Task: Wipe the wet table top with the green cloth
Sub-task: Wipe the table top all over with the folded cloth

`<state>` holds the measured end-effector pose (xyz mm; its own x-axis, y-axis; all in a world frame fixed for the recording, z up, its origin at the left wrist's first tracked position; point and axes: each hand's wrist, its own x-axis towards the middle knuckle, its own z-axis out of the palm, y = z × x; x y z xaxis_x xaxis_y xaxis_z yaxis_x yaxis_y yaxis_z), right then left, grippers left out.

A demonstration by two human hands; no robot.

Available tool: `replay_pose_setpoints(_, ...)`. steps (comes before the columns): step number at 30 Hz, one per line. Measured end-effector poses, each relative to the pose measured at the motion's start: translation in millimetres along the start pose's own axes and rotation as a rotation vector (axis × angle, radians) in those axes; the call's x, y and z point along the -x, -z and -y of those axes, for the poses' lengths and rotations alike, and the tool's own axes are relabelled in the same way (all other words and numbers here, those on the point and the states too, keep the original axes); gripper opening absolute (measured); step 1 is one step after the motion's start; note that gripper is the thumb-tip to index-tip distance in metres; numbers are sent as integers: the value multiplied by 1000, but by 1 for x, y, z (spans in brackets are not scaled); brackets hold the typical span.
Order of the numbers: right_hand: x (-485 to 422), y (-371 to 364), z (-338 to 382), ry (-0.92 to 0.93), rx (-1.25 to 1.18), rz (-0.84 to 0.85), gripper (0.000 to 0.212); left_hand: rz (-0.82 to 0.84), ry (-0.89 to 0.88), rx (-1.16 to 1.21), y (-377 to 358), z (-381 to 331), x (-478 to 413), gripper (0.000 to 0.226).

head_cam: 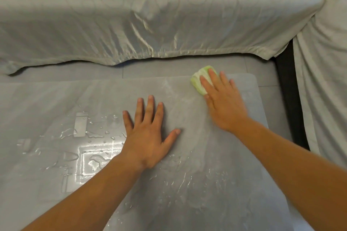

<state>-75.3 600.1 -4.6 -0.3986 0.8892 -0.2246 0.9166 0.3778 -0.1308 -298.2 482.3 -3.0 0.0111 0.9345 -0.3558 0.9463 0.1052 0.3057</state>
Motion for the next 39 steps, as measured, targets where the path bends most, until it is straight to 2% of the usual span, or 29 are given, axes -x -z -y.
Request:
replay_pose_setpoints(1,1,-1,12,-79,-21,-25,56,2,0,-1,0,1,0,90)
replay_pose_setpoints(2,12,-8,24,-73,-6,-68,57,7,2,-3,0,1,1,90)
replay_pose_setpoints(5,82,-31,46,231,21,-50,61,22,2,-37,3,-1,2,93)
replay_pose_setpoints(7,95,-30,21,348,39,7,59,25,5,-53,4,-4,1,96)
replay_pose_setpoints(8,88,-26,3,314,51,1,57,19,9,-56,3,-6,1,96)
replay_pose_setpoints(11,52,-8,-40,-47,-50,-35,52,2,7,-126,-1,-8,1,96)
replay_pose_setpoints(13,51,-10,-40,-181,-100,-88,53,-15,14,-151,-5,-7,2,97)
replay_pose_setpoints(15,84,-26,-23,-178,-54,-115,55,-22,15,-134,-4,-7,2,98)
replay_pose_setpoints(18,148,-41,-12,12,-39,-23,56,-13,12,-112,-2,-6,1,99)
replay_pose_setpoints(20,142,-35,-32,62,-67,-1,53,-9,14,-101,-1,-6,1,99)
replay_pose_setpoints(24,87,-18,-43,-256,-166,-103,53,-15,19,-90,-1,-7,1,100)
replay_pose_setpoints(26,93,-23,-26,-275,-136,-131,54,-12,14,-77,-1,-8,1,99)
replay_pose_setpoints(28,127,-38,2,-141,-80,-126,58,-26,10,-53,0,-8,2,96)
replay_pose_setpoints(31,176,-55,30,165,-42,-54,62,-63,16,-38,0,-7,13,84)
replay_pose_setpoints(33,155,-50,23,228,-38,-29,60,-50,38,-73,-3,-3,25,82)
replay_pose_setpoints(37,54,-25,36,21,-95,-102,57,-48,84,-96,-11,5,44,82)
replay_pose_setpoints(39,41,-27,55,-53,-100,-105,61,-63,103,-85,-11,6,48,79)
